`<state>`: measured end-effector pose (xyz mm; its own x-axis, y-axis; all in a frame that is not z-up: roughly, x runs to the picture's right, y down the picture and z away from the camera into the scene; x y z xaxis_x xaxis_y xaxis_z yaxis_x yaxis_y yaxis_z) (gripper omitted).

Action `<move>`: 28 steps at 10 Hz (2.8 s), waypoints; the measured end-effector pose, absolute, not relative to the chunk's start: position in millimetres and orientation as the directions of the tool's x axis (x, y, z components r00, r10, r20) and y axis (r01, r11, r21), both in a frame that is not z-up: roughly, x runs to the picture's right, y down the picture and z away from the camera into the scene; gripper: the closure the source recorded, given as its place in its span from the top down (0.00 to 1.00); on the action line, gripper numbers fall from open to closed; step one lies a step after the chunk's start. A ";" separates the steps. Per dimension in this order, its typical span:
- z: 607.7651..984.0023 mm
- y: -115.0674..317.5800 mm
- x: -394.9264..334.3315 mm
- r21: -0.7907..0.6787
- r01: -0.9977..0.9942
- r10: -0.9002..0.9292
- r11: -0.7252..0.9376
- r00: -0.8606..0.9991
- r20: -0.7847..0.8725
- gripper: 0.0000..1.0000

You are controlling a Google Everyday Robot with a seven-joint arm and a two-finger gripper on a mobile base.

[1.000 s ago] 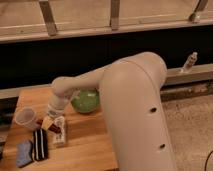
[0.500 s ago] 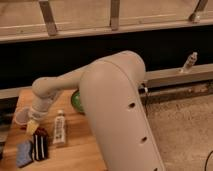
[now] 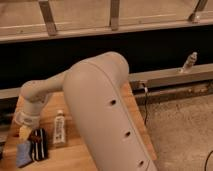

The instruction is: Place the pepper on the white sponge

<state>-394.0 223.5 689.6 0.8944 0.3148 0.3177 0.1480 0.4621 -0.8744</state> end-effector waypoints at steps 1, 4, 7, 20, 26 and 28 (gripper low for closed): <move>686.8 230.6 -400.9 -0.877 0.164 0.298 0.451 0.899 0.321 0.00; 689.8 247.5 -414.9 -0.888 0.195 0.258 0.417 0.911 0.322 0.00; 692.6 262.9 -424.3 -0.894 0.212 0.207 0.394 0.928 0.311 0.00; 715.4 281.5 -416.3 -0.929 0.184 0.191 0.322 0.948 0.254 0.70; 702.2 270.8 -415.8 -0.912 0.191 0.206 0.363 0.938 0.279 0.70; 682.6 247.1 -406.3 -0.874 0.145 0.215 0.463 0.939 0.269 0.70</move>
